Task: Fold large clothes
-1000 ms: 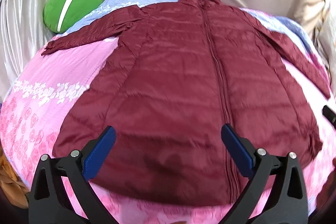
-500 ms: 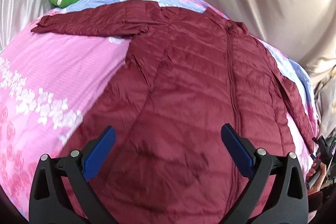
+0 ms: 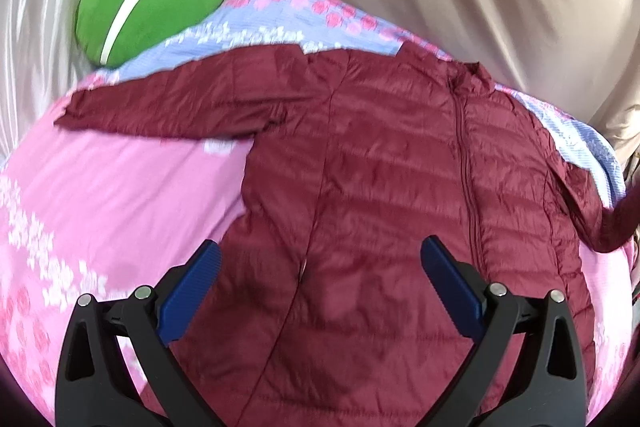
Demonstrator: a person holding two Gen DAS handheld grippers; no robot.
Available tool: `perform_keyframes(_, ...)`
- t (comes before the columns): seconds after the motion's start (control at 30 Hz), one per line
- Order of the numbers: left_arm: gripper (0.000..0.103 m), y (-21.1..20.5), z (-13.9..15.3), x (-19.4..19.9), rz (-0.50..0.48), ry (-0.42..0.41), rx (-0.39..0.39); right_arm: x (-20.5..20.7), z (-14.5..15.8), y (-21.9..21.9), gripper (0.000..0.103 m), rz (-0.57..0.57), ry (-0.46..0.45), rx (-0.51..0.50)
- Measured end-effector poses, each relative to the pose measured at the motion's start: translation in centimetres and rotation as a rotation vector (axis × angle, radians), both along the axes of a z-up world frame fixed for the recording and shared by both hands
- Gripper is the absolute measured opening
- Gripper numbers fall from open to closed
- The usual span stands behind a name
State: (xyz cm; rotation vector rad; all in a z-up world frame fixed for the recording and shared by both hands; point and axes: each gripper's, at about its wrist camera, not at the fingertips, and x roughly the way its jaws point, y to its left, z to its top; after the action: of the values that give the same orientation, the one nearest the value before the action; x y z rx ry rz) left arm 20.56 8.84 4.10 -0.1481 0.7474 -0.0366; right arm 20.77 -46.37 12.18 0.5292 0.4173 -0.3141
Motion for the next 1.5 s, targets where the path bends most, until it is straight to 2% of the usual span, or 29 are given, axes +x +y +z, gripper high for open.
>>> perform_keyframes(0.07, 0.098, -0.3, 0.5, 0.6, -0.006, -0.011, 0.000, 4.5, 3.6, 7.7, 0.009, 0.204, -0.052, -0.093)
perform_keyframes(0.1, 0.098, -0.4, 0.8, 1.1, -0.016, -0.015, -0.008, 6.1, 4.3, 10.7, 0.009, 0.280, -0.069, -0.123)
perform_keyframes(0.2, 0.098, -0.4, 1.4, 2.2, -0.045, -0.021, -0.042, 11.2, 3.9, 20.5, 0.009, 0.523, -0.065, -0.188)
perform_keyframes(0.27, 0.098, -0.3, 1.7, 3.0, -0.061, -0.018, -0.060, 13.9, 1.4, 26.2, 0.011, 0.668, -0.029, -0.204)
perform_keyframes(0.3, 0.098, -0.2, 1.7, 3.7, -0.080, -0.013, -0.076, 15.3, -1.0, 29.2, 0.012, 0.747, 0.014, -0.213)
perform_keyframes(0.4, 0.098, -0.2, 1.3, 5.6, -0.101, -0.005, -0.094, 18.1, -8.4, 34.1, 0.020, 0.879, 0.179, -0.216)
perform_keyframes(0.47, 0.098, -0.2, 0.6, 7.0, -0.110, 0.019, -0.104, 18.0, -11.4, 35.1, 0.022, 0.908, 0.255, -0.219)
perform_keyframes(0.53, 0.098, -0.4, -0.4, 9.0, -0.129, 0.067, -0.132, 16.9, -12.4, 34.5, 0.025, 0.925, 0.288, -0.223)
perform_keyframes(0.63, 0.098, -1.3, -2.1, 12.1, -0.165, 0.148, -0.187, 13.5, -10.4, 30.8, 0.051, 0.874, 0.235, -0.215)
perform_keyframes(0.67, 0.098, -1.9, -2.8, 13.3, -0.178, 0.182, -0.203, 12.5, -9.5, 29.4, 0.054, 0.842, 0.212, -0.215)
perform_keyframes(0.73, 0.098, -2.8, -3.5, 14.6, -0.175, 0.205, -0.215, 10.3, -8.0, 25.6, 0.054, 0.772, 0.182, -0.207)
perform_keyframes(0.8, 0.098, -4.5, -4.3, 16.5, -0.231, 0.236, -0.218, 8.5, -7.8, 22.4, 0.055, 0.679, 0.201, -0.218)
perform_keyframes(0.87, 0.098, -6.0, -5.2, 18.6, -0.272, 0.281, -0.227, 6.5, -8.5, 18.8, 0.055, 0.614, 0.237, -0.212)
perform_keyframes(0.93, 0.097, -6.9, -5.7, 20.1, -0.240, 0.283, -0.211, 5.1, -9.8, 15.9, 0.054, 0.563, 0.282, -0.189)
perform_keyframes(1.0, 0.080, -7.9, -5.2, 20.8, -0.264, 0.249, -0.201, 4.1, -11.6, 12.7, 0.055, 0.506, 0.315, -0.120)
perform_keyframes(1.07, 0.033, -9.0, -4.3, 21.5, -0.328, 0.239, -0.207, 3.8, -12.6, 10.2, 0.056, 0.476, 0.310, -0.026)
perform_keyframes(1.13, 0.015, -9.4, -3.4, 22.1, -0.353, 0.234, -0.243, 4.5, -13.4, 8.8, 0.056, 0.485, 0.258, 0.114)
perform_keyframes(1.2, 0.012, -9.4, -1.7, 22.3, -0.352, 0.184, -0.274, 5.7, -13.4, 7.2, 0.056, 0.470, 0.217, 0.207)
perform_keyframes(1.3, 0.010, -8.5, 1.9, 22.0, -0.346, 0.060, -0.309, 7.6, -14.2, 5.2, 0.057, 0.434, 0.207, 0.346)
perform_keyframes(1.4, 0.010, -7.1, 5.0, 21.5, -0.357, -0.025, -0.354, 8.0, -14.5, 5.0, 0.057, 0.456, 0.182, 0.433)
perform_keyframes(1.5, 0.010, -7.6, 6.7, 21.3, -0.371, -0.063, -0.307, 8.1, -13.9, 6.3, 0.057, 0.511, 0.166, 0.454)
